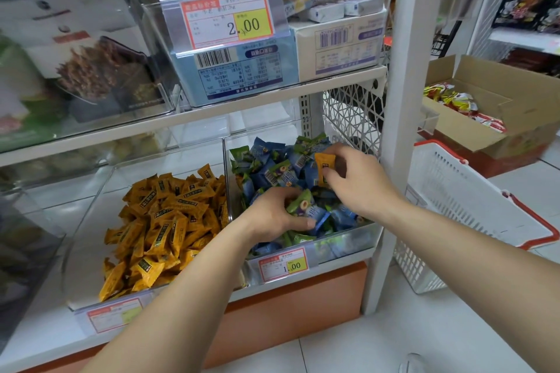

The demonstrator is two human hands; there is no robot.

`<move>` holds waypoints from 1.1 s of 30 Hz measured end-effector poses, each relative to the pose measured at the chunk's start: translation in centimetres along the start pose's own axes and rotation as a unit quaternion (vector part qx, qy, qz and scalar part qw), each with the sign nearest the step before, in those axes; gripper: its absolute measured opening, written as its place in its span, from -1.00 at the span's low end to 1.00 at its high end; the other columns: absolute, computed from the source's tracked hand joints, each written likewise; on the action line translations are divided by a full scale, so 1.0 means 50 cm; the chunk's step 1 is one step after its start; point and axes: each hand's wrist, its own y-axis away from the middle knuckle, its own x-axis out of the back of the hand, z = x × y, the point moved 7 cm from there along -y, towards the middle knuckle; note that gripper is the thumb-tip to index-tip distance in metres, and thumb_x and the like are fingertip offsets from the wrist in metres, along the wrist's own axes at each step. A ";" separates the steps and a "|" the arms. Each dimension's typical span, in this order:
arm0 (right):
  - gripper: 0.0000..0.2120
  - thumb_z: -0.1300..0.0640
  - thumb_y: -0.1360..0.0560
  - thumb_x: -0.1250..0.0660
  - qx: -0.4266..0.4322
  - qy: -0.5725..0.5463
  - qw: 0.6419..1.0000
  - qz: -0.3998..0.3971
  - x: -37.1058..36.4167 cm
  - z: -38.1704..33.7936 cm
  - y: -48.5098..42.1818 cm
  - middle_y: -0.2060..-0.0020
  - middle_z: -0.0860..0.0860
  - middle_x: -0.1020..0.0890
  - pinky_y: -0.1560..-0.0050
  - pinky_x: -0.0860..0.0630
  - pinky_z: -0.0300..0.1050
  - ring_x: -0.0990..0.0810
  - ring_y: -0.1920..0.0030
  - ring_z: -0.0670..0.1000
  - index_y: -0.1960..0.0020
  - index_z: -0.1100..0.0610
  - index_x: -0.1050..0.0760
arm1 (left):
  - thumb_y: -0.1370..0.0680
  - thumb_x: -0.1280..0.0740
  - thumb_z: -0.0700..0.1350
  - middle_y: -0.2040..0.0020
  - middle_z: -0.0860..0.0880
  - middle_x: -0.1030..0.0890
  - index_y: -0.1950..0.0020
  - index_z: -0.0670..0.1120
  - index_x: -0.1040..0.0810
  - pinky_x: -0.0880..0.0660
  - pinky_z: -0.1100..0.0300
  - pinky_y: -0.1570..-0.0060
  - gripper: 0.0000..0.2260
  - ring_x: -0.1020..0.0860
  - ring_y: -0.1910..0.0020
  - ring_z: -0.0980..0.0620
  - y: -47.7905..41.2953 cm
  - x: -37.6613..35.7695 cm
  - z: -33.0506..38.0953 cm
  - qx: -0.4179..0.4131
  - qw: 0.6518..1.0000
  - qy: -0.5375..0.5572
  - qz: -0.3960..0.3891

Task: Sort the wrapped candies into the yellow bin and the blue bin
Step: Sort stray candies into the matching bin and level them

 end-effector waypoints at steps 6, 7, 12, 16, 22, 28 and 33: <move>-0.82 0.01 -0.52 -0.40 -0.036 -0.058 0.997 0.024 0.010 -0.002 -0.003 0.18 -0.24 -0.55 0.26 -0.26 -0.53 -0.52 0.14 -0.13 -0.12 -0.10 -0.55 | -0.35 -0.61 0.01 -0.04 0.02 -0.65 -0.26 -0.12 -0.57 -0.52 0.15 -0.05 -0.45 -0.60 -0.05 0.02 0.011 0.050 0.010 -0.003 0.988 0.086 0.126; -0.85 0.01 -0.52 -0.40 -0.041 -0.066 0.997 0.029 0.011 -0.002 -0.003 0.21 -0.25 -0.55 0.26 -0.28 -0.50 -0.52 0.15 -0.13 -0.07 -0.12 -0.54 | -0.34 -0.62 0.00 -0.08 -0.01 -0.65 -0.29 -0.14 -0.55 -0.52 0.14 -0.10 -0.41 -0.60 -0.07 0.01 0.011 0.051 0.007 0.007 0.988 0.097 0.122; -0.96 -0.02 -0.57 -0.32 -0.026 -0.089 0.994 0.049 0.019 -0.015 -0.001 0.22 -0.27 -0.58 0.19 -0.39 -0.32 -0.54 0.17 -0.23 -0.01 -0.14 -0.53 | -0.31 -0.64 -0.02 -0.14 -0.05 -0.64 -0.29 -0.12 -0.55 -0.53 0.11 -0.13 -0.39 -0.60 -0.10 -0.01 0.013 0.050 -0.003 0.034 0.984 0.132 0.111; -0.91 0.04 -0.60 -0.31 -0.050 -0.208 0.971 -0.101 -0.035 -0.027 0.005 0.26 -0.20 -0.64 0.21 -0.51 -0.15 -0.60 0.19 -0.06 -0.02 -0.11 -0.59 | -0.34 -0.61 -0.19 -0.04 -0.05 -0.69 -0.17 -0.05 -0.62 -0.57 0.18 -0.03 -0.58 -0.65 -0.05 -0.02 0.015 0.050 0.000 0.027 0.979 0.178 0.099; -0.83 0.00 -0.61 -0.28 -0.052 0.026 0.984 -0.166 -0.057 -0.004 0.023 0.24 0.00 -0.66 0.19 -0.50 -0.07 -0.62 0.18 0.06 0.05 0.04 -0.60 | -0.44 -0.52 -0.23 0.18 -0.03 -0.67 -0.04 0.06 -0.65 -0.57 0.22 0.33 -0.74 -0.63 0.27 0.03 0.026 0.064 0.001 0.017 0.976 0.176 0.128; -0.92 0.03 -0.57 -0.37 -0.075 -0.164 0.982 -0.062 -0.031 -0.025 0.011 0.20 -0.22 -0.64 0.17 -0.45 -0.34 -0.58 0.15 -0.23 0.09 -0.13 -0.57 | -0.53 -0.43 -0.28 0.05 -0.10 -0.70 -0.17 -0.11 -0.60 -0.64 0.16 0.10 -0.76 -0.71 0.10 -0.05 0.036 0.079 0.013 0.002 0.943 0.291 0.162; -0.90 0.06 -0.51 -0.46 -0.095 -0.279 0.955 0.005 -0.036 -0.045 0.009 0.14 -0.03 -0.67 0.09 -0.60 -0.04 -0.65 0.09 -0.02 0.04 -0.01 -0.55 | -0.58 -0.34 -0.28 0.00 -0.14 -0.70 -0.16 -0.13 -0.60 -0.61 0.17 0.10 -0.82 -0.70 0.02 -0.04 0.048 0.074 0.032 0.008 0.914 0.385 0.128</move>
